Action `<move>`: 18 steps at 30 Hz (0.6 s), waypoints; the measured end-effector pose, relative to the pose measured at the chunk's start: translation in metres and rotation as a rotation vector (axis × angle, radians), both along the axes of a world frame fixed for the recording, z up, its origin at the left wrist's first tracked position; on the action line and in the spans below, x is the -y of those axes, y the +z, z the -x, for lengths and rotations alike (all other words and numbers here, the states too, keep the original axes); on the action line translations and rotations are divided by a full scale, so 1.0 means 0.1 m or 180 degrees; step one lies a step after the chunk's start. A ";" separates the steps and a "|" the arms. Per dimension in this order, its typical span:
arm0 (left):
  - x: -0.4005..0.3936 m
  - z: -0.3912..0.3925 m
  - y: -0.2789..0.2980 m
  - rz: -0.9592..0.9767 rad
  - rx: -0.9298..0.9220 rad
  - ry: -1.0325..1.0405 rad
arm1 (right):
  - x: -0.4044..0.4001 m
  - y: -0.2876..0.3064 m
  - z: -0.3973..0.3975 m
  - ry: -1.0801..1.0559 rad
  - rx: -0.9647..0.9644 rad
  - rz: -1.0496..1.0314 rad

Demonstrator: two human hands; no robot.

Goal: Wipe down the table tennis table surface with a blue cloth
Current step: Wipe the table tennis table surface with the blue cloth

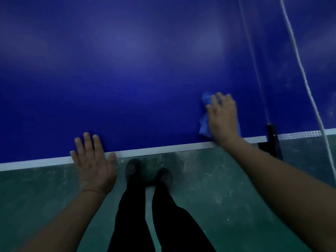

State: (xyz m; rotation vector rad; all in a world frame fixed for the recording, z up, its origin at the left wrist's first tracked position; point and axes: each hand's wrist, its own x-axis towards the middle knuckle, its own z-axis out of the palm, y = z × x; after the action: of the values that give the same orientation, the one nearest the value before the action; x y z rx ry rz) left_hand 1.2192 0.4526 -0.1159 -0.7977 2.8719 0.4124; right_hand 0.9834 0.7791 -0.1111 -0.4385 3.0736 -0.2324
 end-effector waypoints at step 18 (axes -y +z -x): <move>0.04 -0.02 -0.10 -0.0005 -0.0122 -0.0238 | 0.56 0.22 -0.06 -0.0319 0.0586 -0.0483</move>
State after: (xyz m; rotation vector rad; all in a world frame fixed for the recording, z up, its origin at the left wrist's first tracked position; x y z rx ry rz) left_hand 1.2213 0.4489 -0.1256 -0.6868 2.9254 0.4255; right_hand 0.9890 0.7232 -0.0890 -0.2419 2.9078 -0.0381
